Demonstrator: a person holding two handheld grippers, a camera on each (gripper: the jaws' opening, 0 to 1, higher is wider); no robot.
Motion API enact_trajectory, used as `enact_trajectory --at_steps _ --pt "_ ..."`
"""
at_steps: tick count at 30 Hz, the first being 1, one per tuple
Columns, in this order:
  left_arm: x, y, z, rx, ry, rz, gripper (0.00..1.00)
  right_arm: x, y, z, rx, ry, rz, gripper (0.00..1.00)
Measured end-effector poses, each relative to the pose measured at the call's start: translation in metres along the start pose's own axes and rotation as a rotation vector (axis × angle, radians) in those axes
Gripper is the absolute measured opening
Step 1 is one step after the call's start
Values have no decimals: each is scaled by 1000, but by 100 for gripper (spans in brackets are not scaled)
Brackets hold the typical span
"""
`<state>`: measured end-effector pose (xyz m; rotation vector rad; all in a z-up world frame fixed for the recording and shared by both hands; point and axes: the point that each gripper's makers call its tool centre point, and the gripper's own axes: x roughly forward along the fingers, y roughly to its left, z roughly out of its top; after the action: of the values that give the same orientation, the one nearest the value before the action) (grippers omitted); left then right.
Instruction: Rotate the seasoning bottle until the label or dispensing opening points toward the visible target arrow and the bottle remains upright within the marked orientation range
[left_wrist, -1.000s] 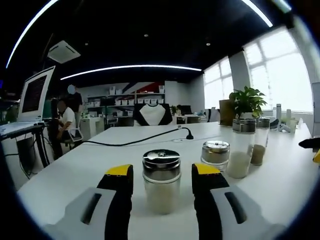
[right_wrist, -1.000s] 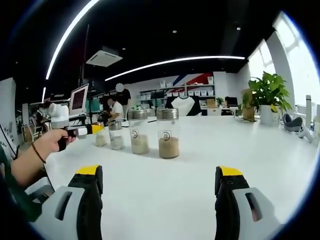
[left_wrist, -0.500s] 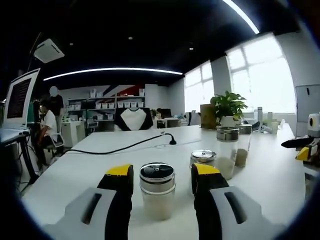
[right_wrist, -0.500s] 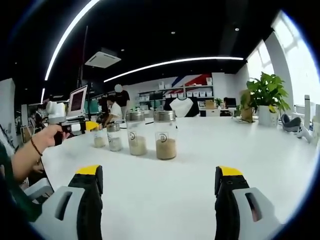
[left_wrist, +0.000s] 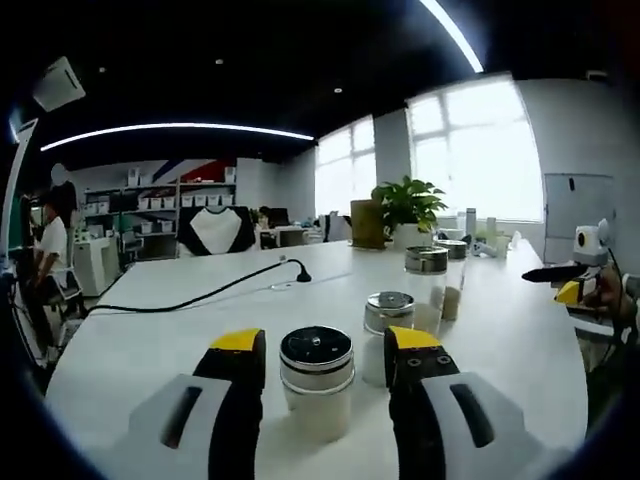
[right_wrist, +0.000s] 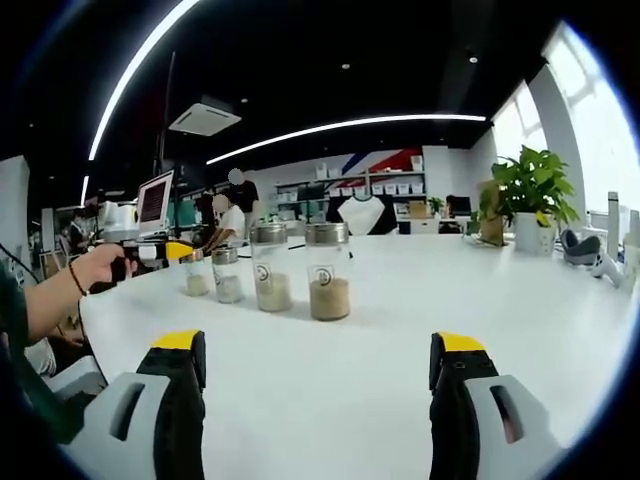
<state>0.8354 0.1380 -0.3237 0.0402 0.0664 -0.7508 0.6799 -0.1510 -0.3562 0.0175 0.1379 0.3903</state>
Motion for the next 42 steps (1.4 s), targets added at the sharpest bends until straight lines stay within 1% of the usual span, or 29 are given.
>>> enact_trajectory --at_steps 2,3,6,11,12,13,15,18,25,28,30,32,37,42 --pt "1 -3 1 -11 -5 -37 50 0 0 0 0 0 -2 95" --pt "2 -6 1 -24 -6 -75 50 -1 0 0 -1 0 -2 95" --pt "4 -9 -1 -7 7 -133 51 -1 0 1 -2 -2 -3 95" --pt "6 -8 -1 -3 15 -170 51 -2 0 2 -4 -4 -6 95" --pt "6 -9 -1 -2 13 -188 51 -2 0 2 -4 -4 -7 95" --pt "6 -13 -2 -3 15 -221 51 -2 0 2 -4 -3 -6 95" --pt "7 -16 -4 -1 22 -251 51 -2 1 2 -6 -1 -5 95" --pt "8 -16 -7 7 35 -258 50 -2 1 2 -7 -3 -4 95" --pt "10 -12 -9 -18 33 -262 48 -3 0 2 -7 -3 -7 95" --pt "9 -12 -10 -21 36 -271 45 -3 0 2 -7 -3 -8 95" --pt "9 -10 -12 -22 47 -262 38 -3 0 1 -5 -1 -8 95" --pt "9 -10 -10 -40 40 -273 35 -2 1 1 -4 -1 -5 95" --pt "8 -10 -11 -24 43 -275 34 -2 0 1 -4 0 -4 95" --pt "8 -10 -11 -35 40 -275 34 -2 0 1 -5 0 -6 95"
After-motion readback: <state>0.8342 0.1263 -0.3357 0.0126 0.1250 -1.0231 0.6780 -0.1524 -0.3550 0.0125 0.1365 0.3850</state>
